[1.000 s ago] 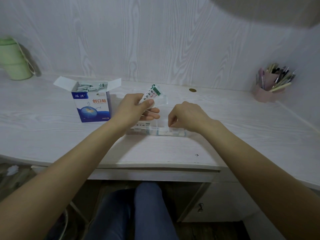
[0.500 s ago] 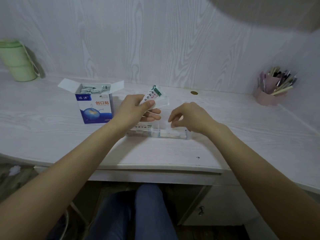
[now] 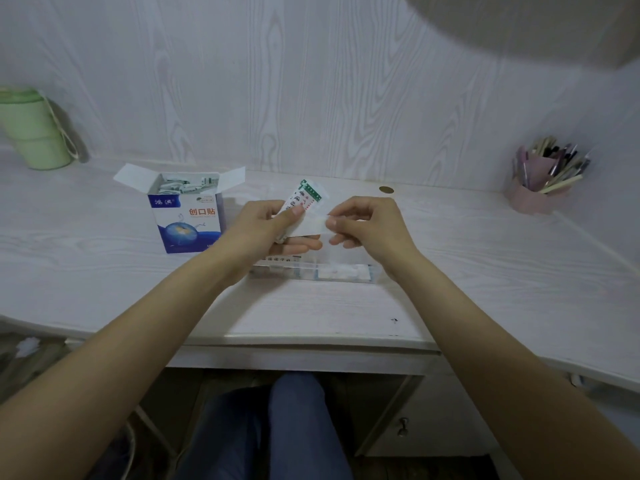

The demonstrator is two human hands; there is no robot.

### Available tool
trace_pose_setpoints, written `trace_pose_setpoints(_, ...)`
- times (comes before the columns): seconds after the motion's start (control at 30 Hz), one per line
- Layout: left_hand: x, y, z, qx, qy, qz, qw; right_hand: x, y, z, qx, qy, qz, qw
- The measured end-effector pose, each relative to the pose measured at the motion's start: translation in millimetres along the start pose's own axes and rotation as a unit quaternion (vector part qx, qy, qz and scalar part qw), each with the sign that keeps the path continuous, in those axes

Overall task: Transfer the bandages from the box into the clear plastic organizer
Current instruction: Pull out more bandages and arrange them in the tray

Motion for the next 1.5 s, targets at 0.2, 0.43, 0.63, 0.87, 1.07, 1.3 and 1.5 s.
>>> trace_pose_setpoints(0.2, -6.1, -2.3, -27.8, -0.058, 0.068, 0.077, 0.993, 2.2, 3.3, 29.0, 0.003, 0.184, 0.096, 0.978)
trace_pose_setpoints(0.43, -8.2, -4.5, -47.3, -0.089, 0.108, 0.111, 0.984, 4.3, 5.7, 43.5, 0.018, 0.099, 0.144, 0.984)
trace_pose_setpoints(0.63, -7.6, 2.1, -55.4, -0.107, 0.144, 0.135, 0.974, 2.1, 3.6, 49.3, -0.036, -0.068, 0.080, 0.994)
trace_pose_setpoints(0.87, -5.7, 1.7, -61.2, -0.107, 0.144, 0.143, 0.973, 2.7, -0.1, 62.2, -0.015, -0.169, 0.049, 0.984)
trace_pose_setpoints(1.07, -6.2, -1.9, -63.5, -0.101, 0.142, 0.146, 0.974, 3.3, 0.8, 75.9, 0.016, -0.320, -0.024, 0.947)
trace_pose_setpoints(1.3, -7.5, -4.6, -63.2, -0.085, 0.139, 0.133, 0.978, 4.0, 0.6, 77.5, 0.054, -0.379, -0.026, 0.924)
trace_pose_setpoints(1.5, -9.2, -8.7, -61.7, -0.058, 0.122, 0.098, 0.986, 20.0, 1.5, 60.7, -0.025, -0.005, -0.048, 0.999)
Point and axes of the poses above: each hand's wrist, its own y-axis towards the middle knuckle, its own z-axis out of the palm, x = y × z, the point moved 2 cm from there along y, towards the middle knuckle, and after that the axes turned 6 degrees about -x, right-handed, at the moved point
